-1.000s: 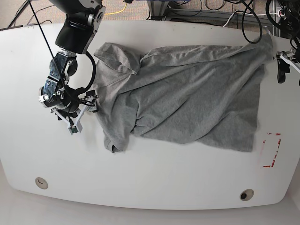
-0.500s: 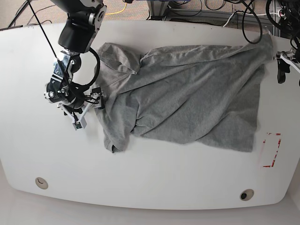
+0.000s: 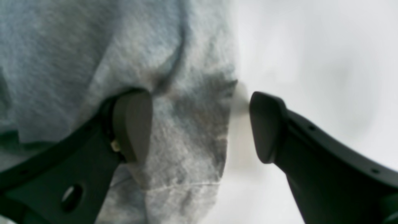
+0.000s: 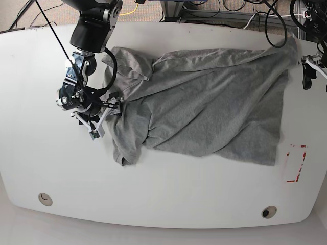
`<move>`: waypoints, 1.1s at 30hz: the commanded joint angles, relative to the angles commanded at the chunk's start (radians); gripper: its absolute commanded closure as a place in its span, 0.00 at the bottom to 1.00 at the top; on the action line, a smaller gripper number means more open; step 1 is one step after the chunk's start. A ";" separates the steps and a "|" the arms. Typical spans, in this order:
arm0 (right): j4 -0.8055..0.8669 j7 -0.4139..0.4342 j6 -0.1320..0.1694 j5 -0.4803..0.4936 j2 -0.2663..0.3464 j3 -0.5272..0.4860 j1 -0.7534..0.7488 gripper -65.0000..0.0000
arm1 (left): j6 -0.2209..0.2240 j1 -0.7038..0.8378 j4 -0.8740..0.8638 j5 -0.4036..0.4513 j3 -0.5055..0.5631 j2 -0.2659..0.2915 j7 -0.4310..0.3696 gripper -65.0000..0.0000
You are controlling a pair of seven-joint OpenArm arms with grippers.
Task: Layout the t-shirt on the table in an organized manner, then fold the t-shirt properly
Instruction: 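Regrasp the t-shirt corners with both grippers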
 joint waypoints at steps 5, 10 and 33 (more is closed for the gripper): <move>-0.005 0.025 0.000 0.000 -0.002 -0.015 -0.003 0.67 | 0.000 0.000 0.000 0.000 0.000 0.000 0.000 0.31; 0.000 0.028 0.000 0.000 -0.002 -0.015 -0.002 0.96 | 0.000 0.000 0.000 0.000 0.002 0.000 0.000 0.31; 0.407 -0.127 0.000 -0.008 0.002 -0.017 -0.046 1.00 | 0.005 -0.028 -0.054 0.002 0.172 0.055 0.000 0.30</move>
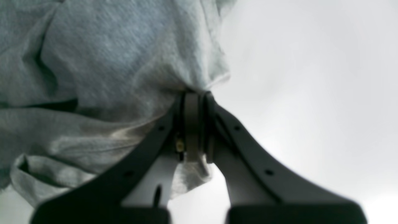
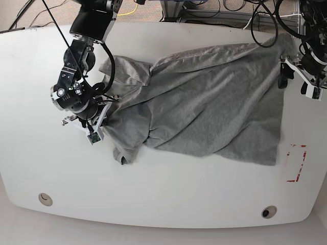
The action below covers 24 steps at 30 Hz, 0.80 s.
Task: Layout the t-shirt on the table in an organized manner, then fold the t-shirt properly
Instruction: 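Regrasp the t-shirt corners with both grippers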
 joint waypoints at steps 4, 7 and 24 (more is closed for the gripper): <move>0.002 0.000 0.000 0.000 0.000 0.000 -0.012 1.00 | 0.002 0.000 -0.071 0.000 -0.002 0.000 0.000 0.31; 0.002 0.000 0.000 0.000 0.000 0.000 -0.020 1.00 | 0.002 0.002 -0.101 0.052 -0.025 0.002 0.000 0.31; 0.003 0.003 0.000 0.002 0.002 0.002 -0.048 1.00 | -0.054 0.133 -0.123 0.187 -0.058 0.057 0.000 0.31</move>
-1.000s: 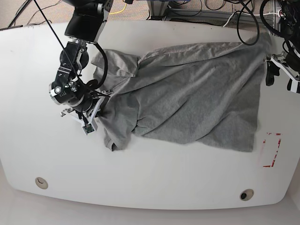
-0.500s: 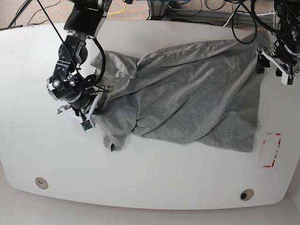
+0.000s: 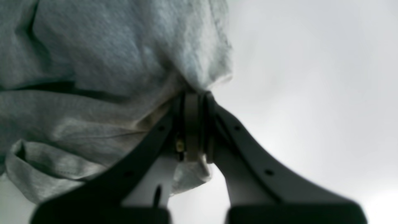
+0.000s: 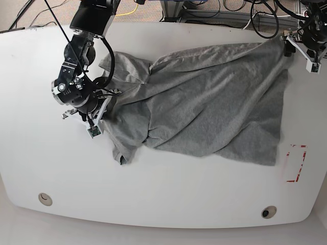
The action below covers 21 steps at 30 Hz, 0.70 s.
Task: Layout the t-shirt on the table in an organized manner, then fold the t-shirt properly
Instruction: 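Regrasp the t-shirt corners with both grippers, then lift the t-shirt with both grippers and stretch it taut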
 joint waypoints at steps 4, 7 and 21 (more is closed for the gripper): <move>0.000 0.000 0.000 0.000 0.000 0.000 0.000 1.00 | 0.000 0.000 -0.037 0.002 0.000 0.005 0.000 0.31; 0.000 0.000 0.000 0.000 0.000 0.000 0.000 1.00 | 0.000 0.000 -0.071 0.002 0.000 0.005 0.000 0.31; 0.002 0.000 0.000 0.005 0.000 0.000 0.002 1.00 | -0.003 0.000 -0.129 0.002 0.137 0.005 0.000 0.54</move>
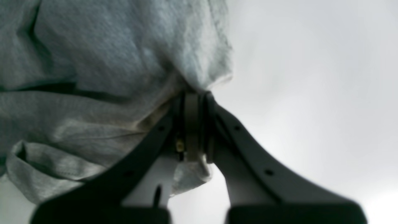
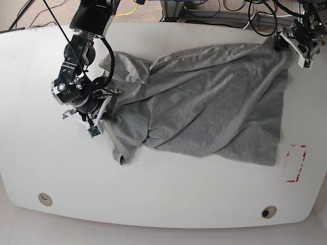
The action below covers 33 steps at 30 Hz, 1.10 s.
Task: Layout the t-shirt on the table in an organized manner, then fold the t-shirt properly
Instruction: 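Lift the t-shirt with both grippers and stretch it taut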
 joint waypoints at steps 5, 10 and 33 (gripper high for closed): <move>0.000 0.000 0.000 0.000 0.000 0.000 0.003 1.00 | 0.002 0.000 -0.002 0.002 0.028 0.000 0.000 1.00; 0.023 0.000 0.000 0.000 0.000 0.000 0.006 1.00 | 0.002 -0.008 0.015 -0.002 0.025 -0.017 0.000 1.00; 0.129 -0.051 0.000 -0.008 0.081 -0.002 0.313 0.99 | 0.003 -0.684 0.285 -0.002 -0.008 -0.130 0.192 1.00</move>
